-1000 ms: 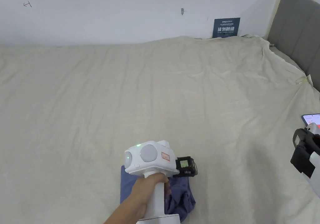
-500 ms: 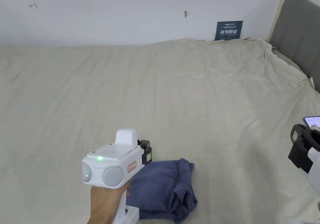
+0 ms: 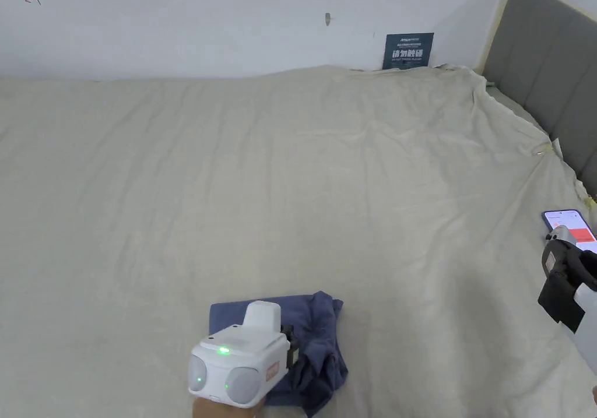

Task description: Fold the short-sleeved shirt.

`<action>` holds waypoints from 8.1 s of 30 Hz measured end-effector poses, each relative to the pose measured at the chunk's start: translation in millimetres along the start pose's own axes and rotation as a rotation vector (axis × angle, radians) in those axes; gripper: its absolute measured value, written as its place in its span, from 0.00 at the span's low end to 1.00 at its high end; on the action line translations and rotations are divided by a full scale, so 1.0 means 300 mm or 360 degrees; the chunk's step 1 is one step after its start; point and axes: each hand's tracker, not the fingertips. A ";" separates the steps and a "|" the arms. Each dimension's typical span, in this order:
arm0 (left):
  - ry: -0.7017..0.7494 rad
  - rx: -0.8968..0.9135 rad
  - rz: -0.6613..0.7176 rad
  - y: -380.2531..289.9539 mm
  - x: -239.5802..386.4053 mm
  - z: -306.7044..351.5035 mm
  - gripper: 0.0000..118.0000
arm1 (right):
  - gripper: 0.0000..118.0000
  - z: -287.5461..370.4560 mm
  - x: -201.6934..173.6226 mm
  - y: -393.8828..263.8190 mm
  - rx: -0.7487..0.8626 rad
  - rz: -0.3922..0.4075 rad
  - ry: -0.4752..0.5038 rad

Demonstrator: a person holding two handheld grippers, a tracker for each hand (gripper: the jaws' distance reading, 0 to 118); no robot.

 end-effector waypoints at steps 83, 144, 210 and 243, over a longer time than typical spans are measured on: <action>0.0580 0.1054 0.0072 0.262 -0.361 0.768 0.00 | 0.00 -0.323 -0.549 -0.277 -0.0102 0.0133 0.0408; -0.0377 -0.0358 0.0416 0.178 -0.479 0.155 0.18 | 0.00 -0.320 -0.558 -0.618 -0.0272 0.0165 0.0613; 0.1170 0.1275 0.0043 0.468 -0.701 1.250 0.73 | 0.00 -0.160 -0.615 0.217 0.0447 0.0316 0.0398; 0.0831 0.1470 -0.0100 0.359 -0.255 0.904 0.00 | 0.00 -0.069 -0.488 0.200 0.0523 0.0208 0.0277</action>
